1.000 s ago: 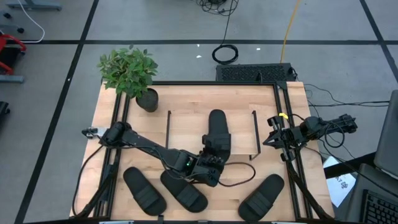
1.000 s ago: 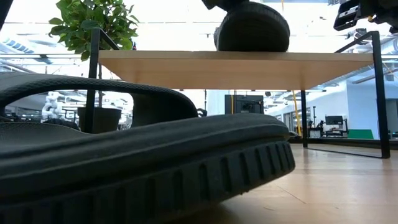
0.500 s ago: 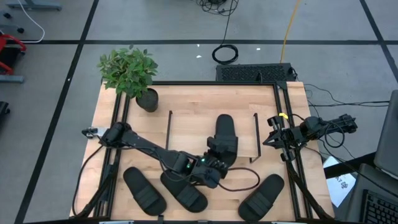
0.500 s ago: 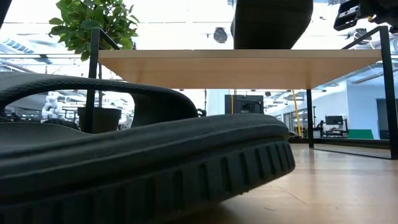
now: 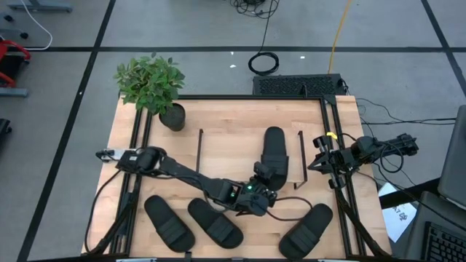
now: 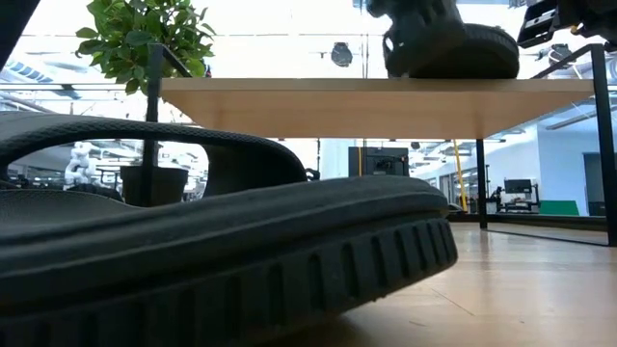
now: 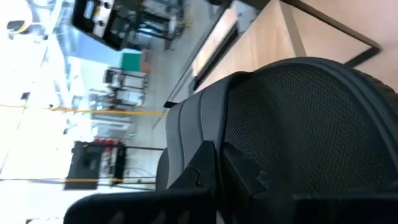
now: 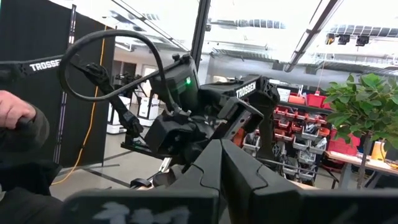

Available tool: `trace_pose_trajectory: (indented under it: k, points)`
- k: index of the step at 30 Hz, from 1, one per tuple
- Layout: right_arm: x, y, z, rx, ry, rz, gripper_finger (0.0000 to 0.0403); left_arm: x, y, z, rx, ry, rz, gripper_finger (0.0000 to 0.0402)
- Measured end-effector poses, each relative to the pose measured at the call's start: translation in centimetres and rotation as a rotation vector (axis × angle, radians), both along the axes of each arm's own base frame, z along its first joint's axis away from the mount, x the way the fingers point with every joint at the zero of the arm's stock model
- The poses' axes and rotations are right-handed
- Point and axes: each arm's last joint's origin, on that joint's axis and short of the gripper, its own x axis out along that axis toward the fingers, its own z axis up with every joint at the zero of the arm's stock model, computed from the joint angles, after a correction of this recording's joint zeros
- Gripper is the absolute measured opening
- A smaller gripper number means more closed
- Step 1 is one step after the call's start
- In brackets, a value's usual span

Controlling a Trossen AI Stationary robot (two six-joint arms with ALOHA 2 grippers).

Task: Pick and place slides into the shelf
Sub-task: Put the black slide on the shelf

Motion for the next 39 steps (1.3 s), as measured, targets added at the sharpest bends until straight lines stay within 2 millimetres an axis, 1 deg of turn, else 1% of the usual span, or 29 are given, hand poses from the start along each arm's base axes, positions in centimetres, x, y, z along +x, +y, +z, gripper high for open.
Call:
trace_pose_trajectory:
  k: [2,9,13,16,20,23,27,34,39]
  points:
    - [0.0,0.0,0.0,0.000,0.000,0.000,0.0000,0.3,0.0,-0.3,0.008,-0.013,0.007,0.0001]
    - [0.0,0.0,0.0,-0.001,-0.003,-0.001,0.0000,0.3,-0.5,-0.2,0.024,-0.032,0.010,0.0001]
    - [0.0,0.0,0.0,-0.001,-0.003,-0.001,0.0000,0.2,-0.5,-0.3,0.000,-0.047,0.017,0.0003]
    - [0.0,0.0,0.0,0.000,-0.003,-0.001,0.0000,0.2,-0.5,-0.3,-0.027,-0.066,0.026,0.0012]
    - [0.0,0.0,0.0,0.011,0.002,0.003,0.0000,0.2,-0.7,-0.3,-0.013,-0.055,0.017,0.0032]
    - [0.0,0.0,0.0,0.020,0.005,0.006,0.0000,0.1,-1.0,-0.3,-0.019,-0.060,0.013,0.0054]
    - [0.0,0.0,0.0,0.019,0.005,0.008,0.0000,0.1,-1.1,-0.3,-0.032,-0.066,0.010,0.0094]
    - [0.0,0.0,0.0,0.018,0.008,0.009,0.0000,0.0,-1.4,-0.1,0.000,-0.068,0.015,0.0190]
    - [0.0,0.0,0.0,0.016,0.012,0.009,0.0000,-0.3,-2.8,0.7,0.085,-0.103,0.036,0.0250]
